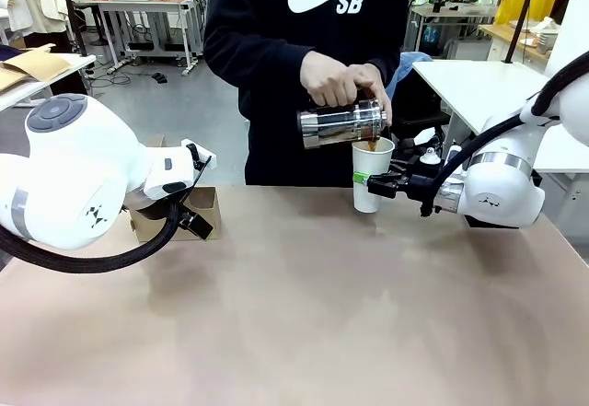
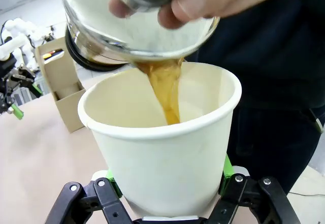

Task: Pour a drink into a cup and package it in a carrier.
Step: When a person places the Paper Cup Lid on the 600 ml Paper Cup , lift the 600 ml Paper Cup.

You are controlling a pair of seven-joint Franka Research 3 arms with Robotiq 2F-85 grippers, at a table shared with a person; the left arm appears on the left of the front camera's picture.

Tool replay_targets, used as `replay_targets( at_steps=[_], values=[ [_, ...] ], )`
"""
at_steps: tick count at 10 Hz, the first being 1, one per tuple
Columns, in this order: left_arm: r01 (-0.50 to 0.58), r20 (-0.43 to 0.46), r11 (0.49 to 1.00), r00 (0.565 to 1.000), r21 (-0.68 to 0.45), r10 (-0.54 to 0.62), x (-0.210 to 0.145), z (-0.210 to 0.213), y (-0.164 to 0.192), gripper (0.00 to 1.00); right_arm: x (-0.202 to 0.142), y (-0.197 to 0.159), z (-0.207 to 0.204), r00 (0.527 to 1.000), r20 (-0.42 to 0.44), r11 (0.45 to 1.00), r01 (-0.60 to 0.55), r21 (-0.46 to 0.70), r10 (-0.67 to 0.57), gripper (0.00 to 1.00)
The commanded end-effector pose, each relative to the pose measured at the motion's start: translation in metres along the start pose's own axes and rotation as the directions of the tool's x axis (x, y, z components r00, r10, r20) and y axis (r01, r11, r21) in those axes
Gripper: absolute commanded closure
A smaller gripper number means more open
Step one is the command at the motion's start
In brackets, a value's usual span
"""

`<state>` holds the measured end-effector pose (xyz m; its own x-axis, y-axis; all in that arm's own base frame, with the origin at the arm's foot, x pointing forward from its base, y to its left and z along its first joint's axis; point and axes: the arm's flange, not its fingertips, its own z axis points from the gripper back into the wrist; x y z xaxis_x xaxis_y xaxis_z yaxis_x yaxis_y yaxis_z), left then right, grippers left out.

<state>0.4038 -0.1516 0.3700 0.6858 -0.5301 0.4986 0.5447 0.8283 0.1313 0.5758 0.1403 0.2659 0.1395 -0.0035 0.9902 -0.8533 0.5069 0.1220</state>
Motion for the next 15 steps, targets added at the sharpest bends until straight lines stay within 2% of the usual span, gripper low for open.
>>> replay_targets(
  at_steps=[1,15],
  values=[
    [0.0,0.001,1.0,1.0,-0.001,0.0,0.0,0.0003,0.0,0.0,0.0027,0.0044,-0.0005,1.0,0.017,1.0,0.009,-0.012,-0.009,0.2],
    [0.0,0.001,1.0,1.0,-0.001,0.0,0.0,0.0003,0.0,0.0,0.0027,0.0044,-0.0005,1.0,0.017,1.0,0.009,-0.012,-0.009,0.2]
  ],
)
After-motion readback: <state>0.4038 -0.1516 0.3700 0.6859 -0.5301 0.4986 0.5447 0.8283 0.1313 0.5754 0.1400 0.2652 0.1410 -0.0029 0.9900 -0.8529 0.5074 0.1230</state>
